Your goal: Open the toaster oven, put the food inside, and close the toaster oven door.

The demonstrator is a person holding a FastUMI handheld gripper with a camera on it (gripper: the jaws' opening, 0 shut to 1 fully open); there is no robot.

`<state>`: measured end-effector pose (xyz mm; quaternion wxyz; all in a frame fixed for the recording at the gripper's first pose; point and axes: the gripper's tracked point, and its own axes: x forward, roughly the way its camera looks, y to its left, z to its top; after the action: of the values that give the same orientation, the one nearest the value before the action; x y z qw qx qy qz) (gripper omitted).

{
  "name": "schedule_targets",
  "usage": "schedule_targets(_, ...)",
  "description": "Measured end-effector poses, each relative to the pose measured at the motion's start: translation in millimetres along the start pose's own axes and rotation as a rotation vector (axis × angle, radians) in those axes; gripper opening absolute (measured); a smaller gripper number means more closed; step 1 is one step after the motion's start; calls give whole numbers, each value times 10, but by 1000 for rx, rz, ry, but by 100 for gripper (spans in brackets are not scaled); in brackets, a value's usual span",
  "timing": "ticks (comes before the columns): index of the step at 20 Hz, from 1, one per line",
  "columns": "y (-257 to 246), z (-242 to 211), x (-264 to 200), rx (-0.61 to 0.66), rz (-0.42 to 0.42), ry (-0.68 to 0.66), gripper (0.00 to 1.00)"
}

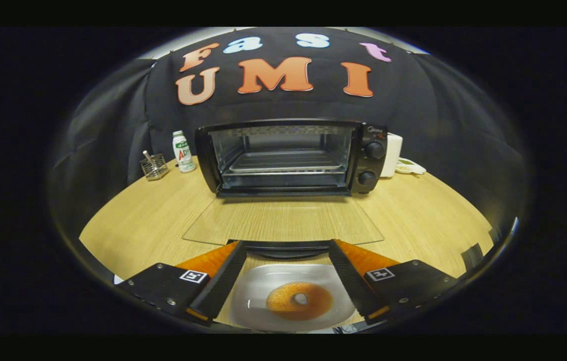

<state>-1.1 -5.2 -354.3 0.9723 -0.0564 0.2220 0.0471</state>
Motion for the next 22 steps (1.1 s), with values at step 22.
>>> schedule_targets(22,-56,-762,-598,-28,-63,164,99)
